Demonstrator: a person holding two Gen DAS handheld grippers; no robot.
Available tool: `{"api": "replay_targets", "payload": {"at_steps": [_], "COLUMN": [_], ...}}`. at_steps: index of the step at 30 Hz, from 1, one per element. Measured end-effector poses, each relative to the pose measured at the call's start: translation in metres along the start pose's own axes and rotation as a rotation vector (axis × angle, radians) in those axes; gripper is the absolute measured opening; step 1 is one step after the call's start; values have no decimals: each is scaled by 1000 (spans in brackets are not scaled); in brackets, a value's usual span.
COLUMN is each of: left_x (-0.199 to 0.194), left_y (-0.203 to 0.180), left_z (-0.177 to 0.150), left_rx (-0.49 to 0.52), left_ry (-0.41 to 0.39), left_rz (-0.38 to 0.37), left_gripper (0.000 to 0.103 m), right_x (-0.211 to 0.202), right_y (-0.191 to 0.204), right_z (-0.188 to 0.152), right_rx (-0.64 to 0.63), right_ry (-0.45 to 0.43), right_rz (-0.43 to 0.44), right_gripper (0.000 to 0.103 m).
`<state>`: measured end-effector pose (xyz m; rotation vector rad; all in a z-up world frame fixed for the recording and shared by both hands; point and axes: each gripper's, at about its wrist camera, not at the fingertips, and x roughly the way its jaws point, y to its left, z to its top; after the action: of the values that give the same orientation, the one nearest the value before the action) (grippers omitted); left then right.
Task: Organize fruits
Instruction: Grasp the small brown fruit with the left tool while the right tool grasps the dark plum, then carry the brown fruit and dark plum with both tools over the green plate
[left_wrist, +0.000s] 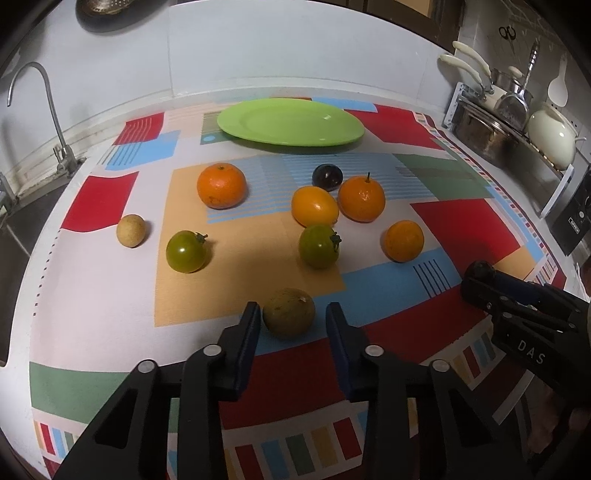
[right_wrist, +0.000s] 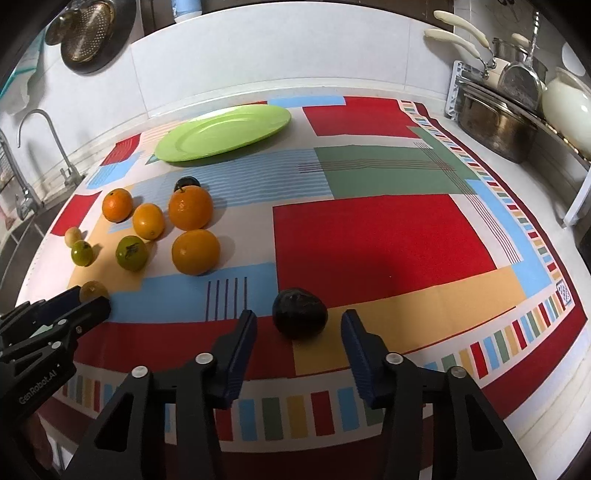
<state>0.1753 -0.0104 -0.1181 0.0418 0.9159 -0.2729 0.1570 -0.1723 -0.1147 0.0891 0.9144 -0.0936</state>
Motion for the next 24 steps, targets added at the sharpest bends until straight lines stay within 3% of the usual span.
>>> {"api": "replay_targets", "payload": {"at_steps": [6, 24], "left_x": [1, -28], "left_y": [0, 1], "left_z": [2, 28], "left_rx": [12, 68], "left_ry": [-1, -75], "left_rz": [5, -46], "left_gripper": [29, 29], "right_x": [4, -28], "right_y": [-2, 28], "right_z": [2, 22], "right_rx": [-6, -79], "right_ry": [1, -72], "right_rz": [-1, 74], "right_gripper": [32, 32]}}
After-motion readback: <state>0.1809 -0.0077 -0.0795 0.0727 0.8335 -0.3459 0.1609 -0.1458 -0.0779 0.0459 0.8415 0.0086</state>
